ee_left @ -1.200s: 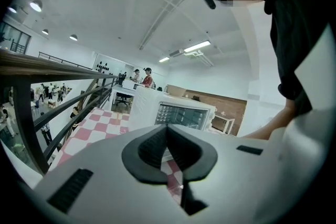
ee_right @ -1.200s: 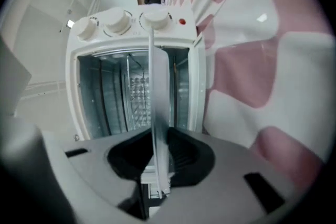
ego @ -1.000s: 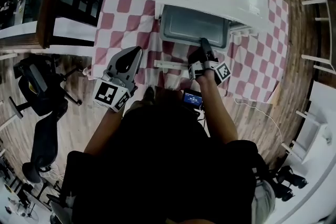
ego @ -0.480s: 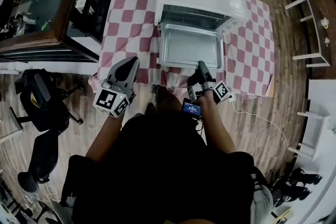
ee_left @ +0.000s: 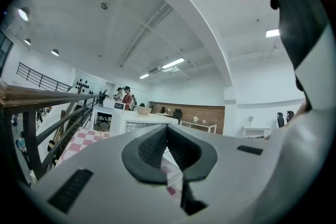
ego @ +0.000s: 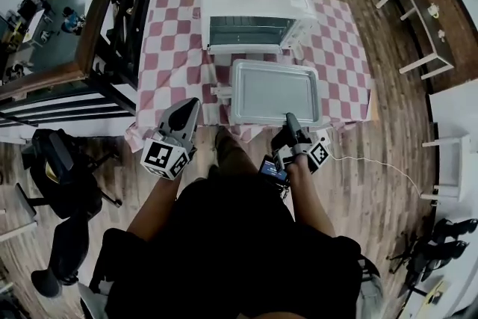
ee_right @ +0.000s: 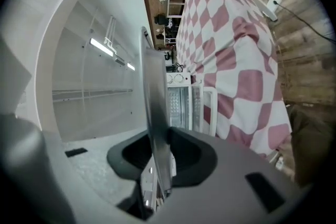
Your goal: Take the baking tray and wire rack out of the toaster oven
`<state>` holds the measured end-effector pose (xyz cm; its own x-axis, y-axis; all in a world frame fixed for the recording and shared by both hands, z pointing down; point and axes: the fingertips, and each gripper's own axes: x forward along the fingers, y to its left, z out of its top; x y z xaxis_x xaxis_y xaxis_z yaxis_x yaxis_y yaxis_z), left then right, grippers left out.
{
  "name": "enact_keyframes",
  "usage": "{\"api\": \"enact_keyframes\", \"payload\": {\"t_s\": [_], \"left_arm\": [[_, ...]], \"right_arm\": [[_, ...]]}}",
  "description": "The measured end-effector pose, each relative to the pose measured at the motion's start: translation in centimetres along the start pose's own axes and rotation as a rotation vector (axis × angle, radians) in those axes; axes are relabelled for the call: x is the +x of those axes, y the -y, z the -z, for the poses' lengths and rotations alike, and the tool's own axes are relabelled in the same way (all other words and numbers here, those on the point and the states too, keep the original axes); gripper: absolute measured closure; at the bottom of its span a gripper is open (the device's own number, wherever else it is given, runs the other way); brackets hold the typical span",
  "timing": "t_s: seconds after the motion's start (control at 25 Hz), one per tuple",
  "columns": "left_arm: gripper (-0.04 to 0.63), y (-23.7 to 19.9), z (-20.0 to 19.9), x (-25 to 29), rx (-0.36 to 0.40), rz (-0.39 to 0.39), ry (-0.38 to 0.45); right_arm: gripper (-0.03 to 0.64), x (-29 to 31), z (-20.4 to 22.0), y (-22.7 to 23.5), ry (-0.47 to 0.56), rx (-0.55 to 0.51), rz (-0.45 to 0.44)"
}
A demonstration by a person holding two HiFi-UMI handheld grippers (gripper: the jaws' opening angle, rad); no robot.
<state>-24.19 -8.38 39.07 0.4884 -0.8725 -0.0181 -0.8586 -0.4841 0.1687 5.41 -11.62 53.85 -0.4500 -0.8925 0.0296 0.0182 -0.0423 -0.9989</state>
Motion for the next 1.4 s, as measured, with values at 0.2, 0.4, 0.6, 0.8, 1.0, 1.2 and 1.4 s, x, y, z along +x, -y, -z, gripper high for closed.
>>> {"api": "enact_keyframes", "payload": {"t_s": [0.2,0.4,0.6,0.8,1.0,1.2,1.4], "left_arm": [[0.607,2.6,0.6,1.0,-0.03,0.052,0.004],[0.607,6.0,1.2,3.7,-0.047,0.165,-0.007],[0.607,9.4,2.1,7.0,-0.032,0.276,-0.042],[0.607,11.8,2.8,10.6,-0.038,0.368,-0.073],[0.606,12.7,2.6,15.4,-0.011,0.401,-0.085],[0.607,13.3,3.2,21.5,-0.006,0.381,-0.093],[0.607,13.6,5.0,28.0,-0.018,0.34,-0.144]], "right_arm": [[0.534,-4.8,-2.4,-0.9,0.088,0.001,-0.024],[0.529,-8.5,-5.8,-2.2,0.201,-0.017,-0.046],[0.529,-11.3,-9.0,-3.3,0.298,-0.022,-0.084],[0.529,-12.4,-12.5,-3.5,0.377,-0.052,-0.084],[0.529,-11.1,-16.9,-3.0,0.417,-0.019,-0.115],[0.529,-7.5,-23.0,-2.3,0.392,-0.02,-0.091],[0.528,-2.3,-29.5,-1.3,0.35,-0.001,-0.076]]}}
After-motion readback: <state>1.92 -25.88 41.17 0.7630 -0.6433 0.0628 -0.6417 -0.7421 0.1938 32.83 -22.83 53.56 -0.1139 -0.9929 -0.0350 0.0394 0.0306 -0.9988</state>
